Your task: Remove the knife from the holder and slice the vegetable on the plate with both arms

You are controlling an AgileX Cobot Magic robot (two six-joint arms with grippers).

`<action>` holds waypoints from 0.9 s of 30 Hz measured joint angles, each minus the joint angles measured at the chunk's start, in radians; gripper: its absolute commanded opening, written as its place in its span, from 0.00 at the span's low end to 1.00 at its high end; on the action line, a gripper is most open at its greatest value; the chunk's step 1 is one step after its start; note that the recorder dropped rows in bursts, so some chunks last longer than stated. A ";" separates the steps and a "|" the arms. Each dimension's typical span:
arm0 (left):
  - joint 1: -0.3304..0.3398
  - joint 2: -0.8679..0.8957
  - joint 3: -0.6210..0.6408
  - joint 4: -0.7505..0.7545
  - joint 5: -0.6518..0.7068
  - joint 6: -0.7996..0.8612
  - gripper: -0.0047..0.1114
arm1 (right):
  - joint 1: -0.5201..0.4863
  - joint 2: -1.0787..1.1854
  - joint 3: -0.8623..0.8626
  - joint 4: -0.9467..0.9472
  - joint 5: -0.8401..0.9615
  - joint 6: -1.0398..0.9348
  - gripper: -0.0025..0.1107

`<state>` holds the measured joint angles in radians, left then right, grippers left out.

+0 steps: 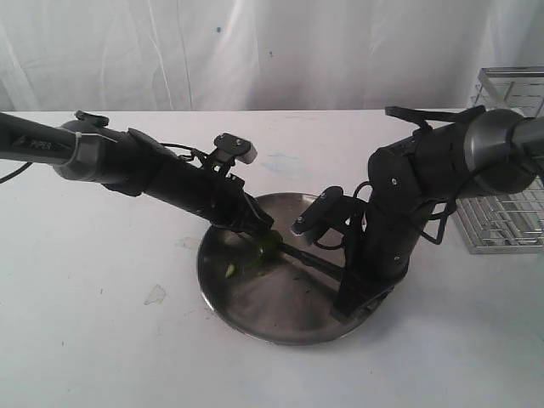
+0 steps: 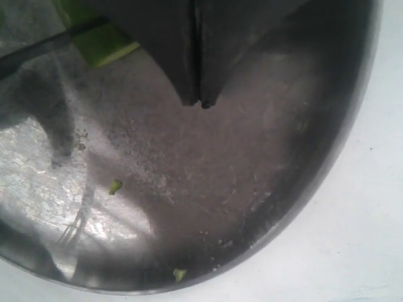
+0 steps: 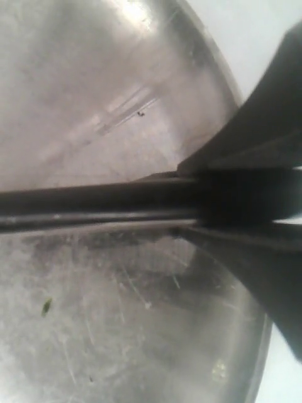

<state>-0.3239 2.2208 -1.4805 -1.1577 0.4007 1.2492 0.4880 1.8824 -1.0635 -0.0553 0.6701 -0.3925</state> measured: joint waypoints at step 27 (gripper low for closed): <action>0.040 -0.050 0.014 -0.110 0.066 0.098 0.04 | 0.000 0.000 0.000 -0.017 -0.010 0.034 0.02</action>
<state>-0.2835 2.1708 -1.4668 -1.2680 0.4663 1.3470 0.4880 1.8824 -1.0635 -0.0721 0.6599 -0.3586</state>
